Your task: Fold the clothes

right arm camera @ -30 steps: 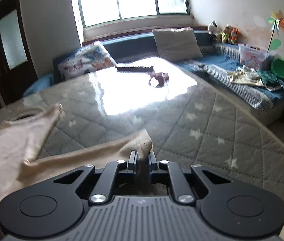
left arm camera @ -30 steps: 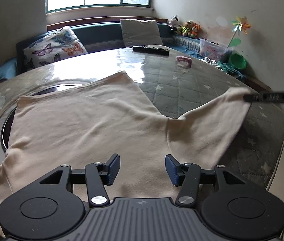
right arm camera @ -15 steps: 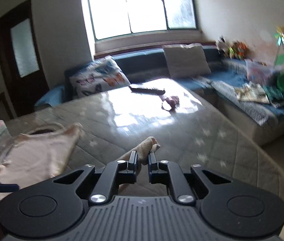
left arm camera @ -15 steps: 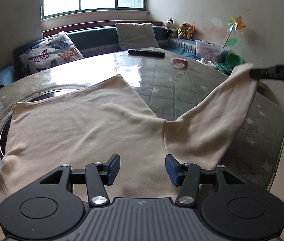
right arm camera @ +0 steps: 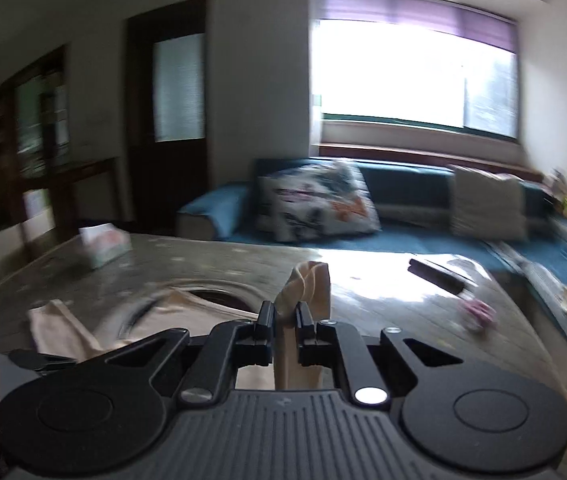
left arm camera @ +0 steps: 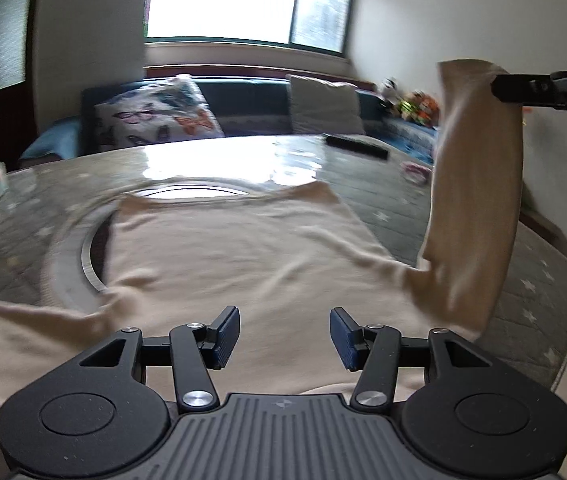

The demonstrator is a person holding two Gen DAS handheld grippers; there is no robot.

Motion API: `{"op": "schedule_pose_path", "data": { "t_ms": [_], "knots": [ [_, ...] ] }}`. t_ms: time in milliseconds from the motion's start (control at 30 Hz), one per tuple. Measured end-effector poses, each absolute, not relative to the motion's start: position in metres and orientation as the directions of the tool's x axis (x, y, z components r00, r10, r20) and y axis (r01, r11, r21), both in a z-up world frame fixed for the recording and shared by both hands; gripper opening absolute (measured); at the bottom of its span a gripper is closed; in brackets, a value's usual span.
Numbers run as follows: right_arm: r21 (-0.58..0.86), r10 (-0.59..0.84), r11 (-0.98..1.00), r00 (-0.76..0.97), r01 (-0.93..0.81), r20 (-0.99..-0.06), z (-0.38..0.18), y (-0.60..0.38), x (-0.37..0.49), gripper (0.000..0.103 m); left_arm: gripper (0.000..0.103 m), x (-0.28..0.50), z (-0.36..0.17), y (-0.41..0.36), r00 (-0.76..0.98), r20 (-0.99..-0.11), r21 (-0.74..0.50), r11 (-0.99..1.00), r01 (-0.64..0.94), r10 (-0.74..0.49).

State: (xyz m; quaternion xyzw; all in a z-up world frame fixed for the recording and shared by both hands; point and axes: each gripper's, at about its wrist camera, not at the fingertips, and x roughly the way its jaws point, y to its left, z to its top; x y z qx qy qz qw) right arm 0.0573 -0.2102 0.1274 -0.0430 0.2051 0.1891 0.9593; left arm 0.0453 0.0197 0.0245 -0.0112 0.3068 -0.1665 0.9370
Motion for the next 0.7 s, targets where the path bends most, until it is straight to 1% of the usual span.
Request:
{"op": "schedule_pose_path", "data": {
  "t_ms": [133,233,300,367,567,700],
  "knots": [
    [-0.026,0.431,0.872,0.791,-0.489,-0.434,0.123,-0.162,0.070,0.009,0.053,0.037,0.024,0.047,0.774,-0.570,-0.137,0.961,0.239,-0.274],
    [-0.016,0.493,0.823,0.728,-0.568,-0.476,0.108,-0.127,0.080,0.010,0.054,0.032,0.023,0.063,0.782,-0.575,-0.141,0.970,0.197,-0.242],
    [-0.009,0.520,0.796,0.692,-0.605,-0.501,0.098,-0.111,0.082,0.011,0.054,0.030,0.023,0.071,0.784,-0.579,-0.144,0.975,0.172,-0.223],
    [0.002,0.541,0.774,0.660,-0.633,-0.521,0.092,-0.101,0.084,0.019,0.054,0.028,0.023,0.078,0.787,-0.581,-0.144,0.978,0.152,-0.207],
    [-0.018,0.538,0.766,0.656,-0.643,-0.529,0.095,-0.114,0.079,0.020,0.054,0.023,0.029,0.087,0.797,-0.574,-0.141,0.982,0.128,-0.187],
    [-0.061,0.487,0.771,0.648,-0.634,-0.586,0.085,-0.134,0.079,0.020,0.054,0.018,0.034,0.084,0.800,-0.568,-0.137,0.981,0.138,-0.192]
  ]
}}
